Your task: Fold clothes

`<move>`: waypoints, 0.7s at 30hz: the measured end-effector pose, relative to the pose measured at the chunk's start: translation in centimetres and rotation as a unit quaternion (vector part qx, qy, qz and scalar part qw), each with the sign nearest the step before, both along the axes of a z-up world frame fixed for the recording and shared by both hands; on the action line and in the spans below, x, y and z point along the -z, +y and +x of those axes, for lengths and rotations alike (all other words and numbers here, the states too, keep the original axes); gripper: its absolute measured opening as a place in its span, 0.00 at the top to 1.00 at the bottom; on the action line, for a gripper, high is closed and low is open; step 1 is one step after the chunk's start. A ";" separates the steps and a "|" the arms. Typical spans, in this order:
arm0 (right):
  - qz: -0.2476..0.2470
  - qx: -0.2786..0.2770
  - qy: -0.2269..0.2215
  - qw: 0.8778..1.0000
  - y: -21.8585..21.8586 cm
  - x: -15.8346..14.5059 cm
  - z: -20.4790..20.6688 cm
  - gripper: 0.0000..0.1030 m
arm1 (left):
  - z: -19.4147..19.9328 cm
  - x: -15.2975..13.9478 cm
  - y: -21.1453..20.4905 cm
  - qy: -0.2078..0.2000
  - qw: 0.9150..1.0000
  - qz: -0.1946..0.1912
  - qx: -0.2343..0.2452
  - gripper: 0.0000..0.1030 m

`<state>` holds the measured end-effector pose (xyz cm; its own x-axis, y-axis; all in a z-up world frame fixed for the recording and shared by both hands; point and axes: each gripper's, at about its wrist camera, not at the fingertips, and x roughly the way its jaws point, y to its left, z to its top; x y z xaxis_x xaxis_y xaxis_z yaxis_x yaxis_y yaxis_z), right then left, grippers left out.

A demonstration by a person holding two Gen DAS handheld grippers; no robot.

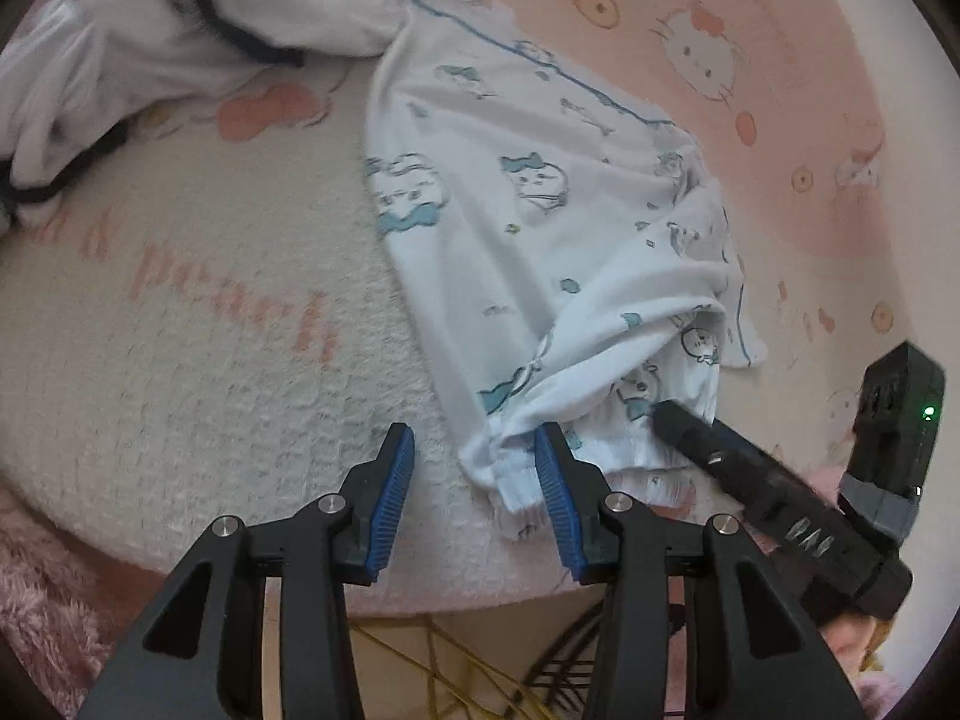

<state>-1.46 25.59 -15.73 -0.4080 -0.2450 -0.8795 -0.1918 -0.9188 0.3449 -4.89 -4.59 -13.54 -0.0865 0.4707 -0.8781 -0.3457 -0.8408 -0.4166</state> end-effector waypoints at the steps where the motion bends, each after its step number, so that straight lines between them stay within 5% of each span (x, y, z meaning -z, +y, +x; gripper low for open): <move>1: 0.024 -0.010 -0.001 1.000 -0.8 0.0 -0.2 0.25 | 0.1 0.0 0.4 0.007 1.000 -0.002 0.003 0.58; 2: 0.031 -0.023 0.001 0.999 -1.3 -0.2 -0.1 0.30 | 0.3 -0.1 1.0 0.018 1.000 -0.006 0.008 0.60; 3: 0.039 -0.036 0.004 0.999 -1.8 -0.3 -0.1 0.44 | 0.4 -0.1 1.3 0.023 1.000 -0.007 0.013 0.62; 4: 0.046 -0.048 0.005 0.998 -2.2 -0.5 0.0 0.61 | 0.6 0.1 1.8 0.025 0.999 -0.008 0.022 0.75; 7: 0.006 -0.056 -0.004 0.998 -1.7 -0.4 0.1 0.76 | 1.1 0.1 2.4 0.025 0.999 -0.004 0.032 0.83; 12: -0.038 -0.042 -0.027 0.998 -0.6 -0.4 1.3 0.85 | 2.5 -0.5 2.6 0.022 0.998 -0.005 0.060 0.85; 21: -0.040 -0.039 -0.045 0.997 -0.9 -1.9 5.6 0.86 | 5.7 -0.7 2.5 -0.007 0.995 -0.020 0.096 0.85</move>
<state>4.15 24.73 -13.83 -0.3045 -0.3442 -0.8882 -0.1550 -0.9021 0.4027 0.82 -2.12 -12.81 0.0137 0.4424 -0.8967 -0.4969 -0.7752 -0.3900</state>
